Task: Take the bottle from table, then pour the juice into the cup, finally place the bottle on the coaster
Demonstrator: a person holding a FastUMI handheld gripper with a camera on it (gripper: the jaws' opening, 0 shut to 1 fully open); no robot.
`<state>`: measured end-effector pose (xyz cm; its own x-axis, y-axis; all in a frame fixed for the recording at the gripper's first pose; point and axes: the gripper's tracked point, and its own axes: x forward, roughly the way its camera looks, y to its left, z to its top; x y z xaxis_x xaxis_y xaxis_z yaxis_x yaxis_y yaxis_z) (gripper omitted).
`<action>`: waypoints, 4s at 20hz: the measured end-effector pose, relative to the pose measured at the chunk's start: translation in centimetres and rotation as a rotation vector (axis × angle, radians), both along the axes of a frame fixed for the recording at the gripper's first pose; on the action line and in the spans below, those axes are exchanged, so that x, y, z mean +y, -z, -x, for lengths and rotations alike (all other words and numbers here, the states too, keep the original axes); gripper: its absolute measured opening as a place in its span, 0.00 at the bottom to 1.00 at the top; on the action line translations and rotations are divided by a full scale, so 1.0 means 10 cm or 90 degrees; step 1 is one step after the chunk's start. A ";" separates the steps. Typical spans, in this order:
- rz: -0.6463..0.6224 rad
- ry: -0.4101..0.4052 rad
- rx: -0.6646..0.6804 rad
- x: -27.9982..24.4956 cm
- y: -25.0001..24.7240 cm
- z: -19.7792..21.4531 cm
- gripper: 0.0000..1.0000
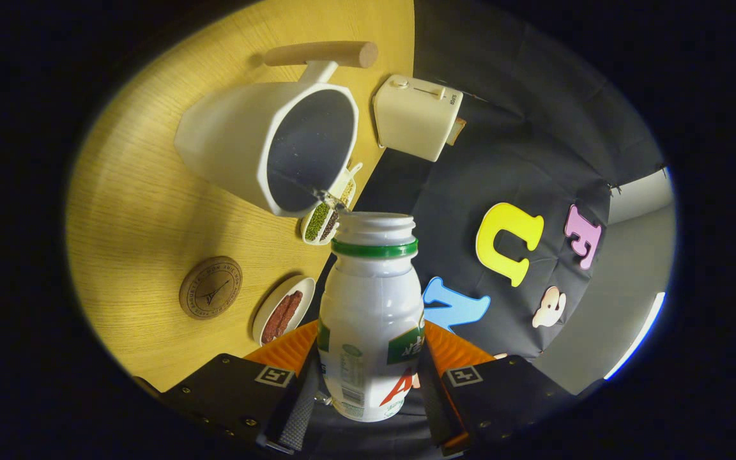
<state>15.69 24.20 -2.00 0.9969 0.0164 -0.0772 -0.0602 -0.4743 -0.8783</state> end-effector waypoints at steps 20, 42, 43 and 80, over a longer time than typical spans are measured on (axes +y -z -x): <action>0.094 -0.024 -0.034 0.20 0.00 -0.03 0.71; 0.083 -0.033 -0.049 0.23 -0.02 -0.03 0.71; 0.081 -0.035 -0.051 0.23 -0.03 -0.03 0.71; -1.045 0.007 0.061 -0.54 -0.19 0.04 0.71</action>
